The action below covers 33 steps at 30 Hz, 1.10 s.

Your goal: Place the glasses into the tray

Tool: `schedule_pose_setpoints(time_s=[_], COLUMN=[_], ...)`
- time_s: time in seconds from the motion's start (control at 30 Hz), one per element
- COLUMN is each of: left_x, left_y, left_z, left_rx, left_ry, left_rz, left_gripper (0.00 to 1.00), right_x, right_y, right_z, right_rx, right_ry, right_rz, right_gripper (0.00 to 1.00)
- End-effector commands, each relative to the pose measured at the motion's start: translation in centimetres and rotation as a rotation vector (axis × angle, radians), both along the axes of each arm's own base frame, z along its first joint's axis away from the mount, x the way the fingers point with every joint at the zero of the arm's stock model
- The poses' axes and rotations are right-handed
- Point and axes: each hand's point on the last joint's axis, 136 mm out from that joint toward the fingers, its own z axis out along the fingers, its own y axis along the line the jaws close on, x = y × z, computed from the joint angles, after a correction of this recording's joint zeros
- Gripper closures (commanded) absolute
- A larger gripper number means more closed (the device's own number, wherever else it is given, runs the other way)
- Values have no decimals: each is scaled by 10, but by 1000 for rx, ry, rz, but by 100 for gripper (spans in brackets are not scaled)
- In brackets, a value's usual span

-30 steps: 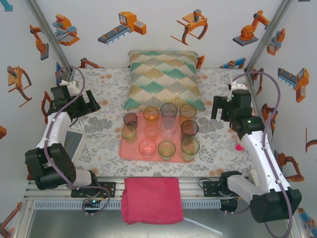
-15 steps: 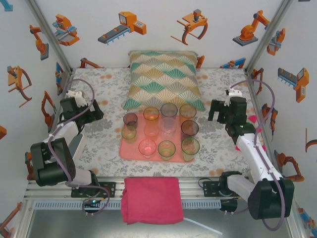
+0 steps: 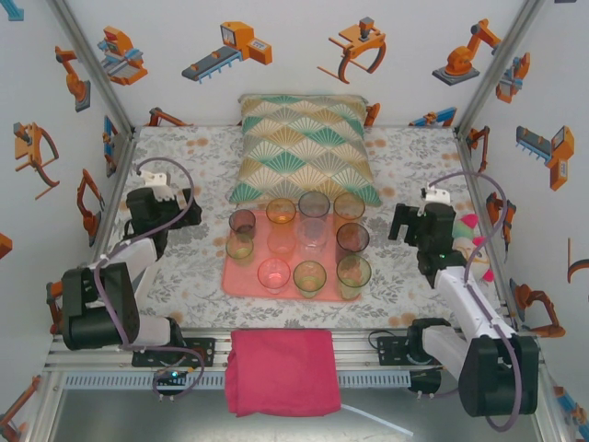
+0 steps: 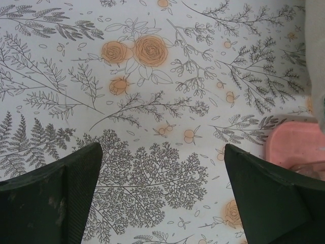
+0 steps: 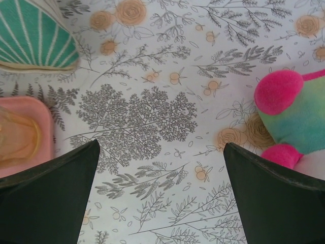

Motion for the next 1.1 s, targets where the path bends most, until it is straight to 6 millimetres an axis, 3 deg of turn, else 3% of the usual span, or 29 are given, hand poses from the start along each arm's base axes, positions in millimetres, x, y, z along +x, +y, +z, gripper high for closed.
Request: schedule_pose_setpoints(time_s=[0.0,0.2,0.3,0.53,0.7,0.97,1.07], left_x=[0,-19,-16,-8,-12,-12,-11], left_y=[3,4,9,9,7,10,11], left_z=[21,5,-1,-7,-20,-21,-21], left_rx=[30,72,61,46,62,59,56], left_ry=[-112,-136,-132,-157,-203,-210,-208], left_rz=[13,9,42,68,74,93,94], left_gripper=[3,3,3,3,3,3,3], right_x=[10,10,9,13,21,49,58], right_y=[-11,-14,-14,-23,-24,-24,-23], right_z=[10,-10,-19,-15,-15,-16,-32], right_rx=[-6,-10,-16,-65,-81,-120,-112], right_ry=[-104,-123,-144,-199,-206,-199,-195], right_rz=[-54,-65,-66,-97,-93,-60,-53], right_gripper=[1,0,1,0,0,0,1])
